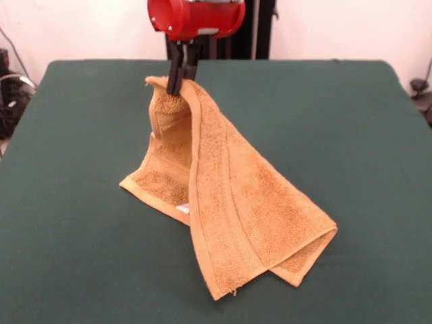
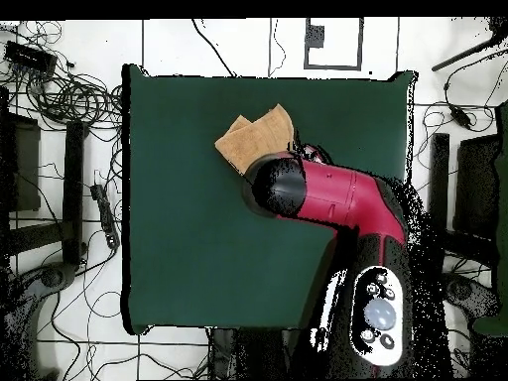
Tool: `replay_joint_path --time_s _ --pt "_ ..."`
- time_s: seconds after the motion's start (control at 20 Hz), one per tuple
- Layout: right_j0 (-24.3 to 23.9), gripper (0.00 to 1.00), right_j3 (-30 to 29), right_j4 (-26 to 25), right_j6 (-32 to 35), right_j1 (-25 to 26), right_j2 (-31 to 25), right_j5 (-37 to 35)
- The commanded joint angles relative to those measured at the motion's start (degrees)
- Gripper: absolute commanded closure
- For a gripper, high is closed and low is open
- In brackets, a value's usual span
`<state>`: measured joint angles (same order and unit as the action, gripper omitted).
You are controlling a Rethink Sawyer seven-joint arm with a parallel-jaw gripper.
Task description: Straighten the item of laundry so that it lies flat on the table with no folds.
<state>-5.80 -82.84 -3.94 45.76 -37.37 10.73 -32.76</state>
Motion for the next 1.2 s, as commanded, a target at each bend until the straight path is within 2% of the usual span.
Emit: replay_joint_path --time_s 0.05,0.4,0.85,1.0,1.2 --pt "1.33 1.0 -6.76 0.65 18.52 5.8 -1.76 4.76" --pt "-0.68 1.0 -8.24 0.89 16.26 5.8 -3.93 7.37" --pt "3.29 1.0 -10.02 2.39 21.74 4.88 -0.52 8.89" --pt "6.2 1.0 -9.45 3.04 24.89 5.8 2.3 8.68" --pt "7.21 1.0 -10.45 3.68 26.24 5.98 3.25 8.91"
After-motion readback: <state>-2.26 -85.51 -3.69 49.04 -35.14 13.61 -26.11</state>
